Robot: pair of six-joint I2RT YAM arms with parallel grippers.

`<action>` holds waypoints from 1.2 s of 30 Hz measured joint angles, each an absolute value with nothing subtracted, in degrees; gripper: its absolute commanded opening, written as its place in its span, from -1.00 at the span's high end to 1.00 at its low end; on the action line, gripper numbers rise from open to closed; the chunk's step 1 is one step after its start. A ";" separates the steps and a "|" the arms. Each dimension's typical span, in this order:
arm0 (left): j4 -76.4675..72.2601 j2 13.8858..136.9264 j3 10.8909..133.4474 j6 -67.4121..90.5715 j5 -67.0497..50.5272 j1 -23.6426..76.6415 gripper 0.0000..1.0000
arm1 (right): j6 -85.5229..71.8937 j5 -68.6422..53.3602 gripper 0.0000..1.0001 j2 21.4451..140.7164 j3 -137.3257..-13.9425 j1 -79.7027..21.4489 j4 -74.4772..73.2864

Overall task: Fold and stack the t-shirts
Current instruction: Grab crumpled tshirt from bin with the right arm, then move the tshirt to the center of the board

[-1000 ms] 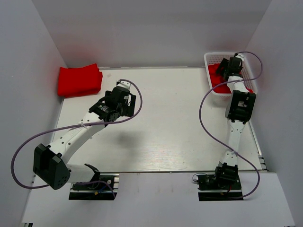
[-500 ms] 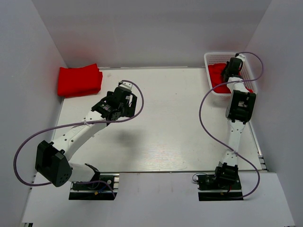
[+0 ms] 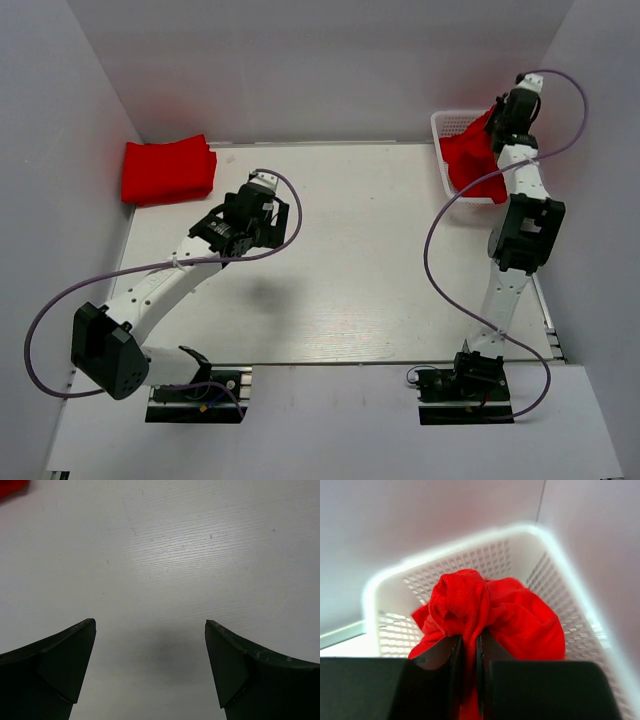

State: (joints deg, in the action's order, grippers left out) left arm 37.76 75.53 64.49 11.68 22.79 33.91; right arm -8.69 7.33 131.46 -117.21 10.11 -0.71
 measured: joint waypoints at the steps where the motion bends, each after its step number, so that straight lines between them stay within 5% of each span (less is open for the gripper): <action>1: 37.76 75.11 64.49 11.70 22.44 33.91 -1.00 | -8.08 7.35 1.00 129.69 -117.21 10.13 -1.45; 13: 40.07 69.17 64.49 16.12 20.51 33.85 -1.00 | -4.19 5.32 1.00 113.40 -126.58 10.11 -16.32; 20: 42.59 66.52 62.85 20.38 20.47 33.47 -1.00 | -6.96 -6.28 1.00 101.06 -127.85 9.74 -20.23; 36: 47.11 57.74 58.89 25.89 21.58 33.47 -1.00 | -38.26 -45.41 1.00 95.37 -123.94 1.89 4.34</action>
State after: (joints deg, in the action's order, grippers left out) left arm 47.11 57.74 58.89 25.89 21.58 33.47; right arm -38.26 -45.41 95.37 -123.94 1.89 4.34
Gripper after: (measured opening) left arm 0.998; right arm 0.148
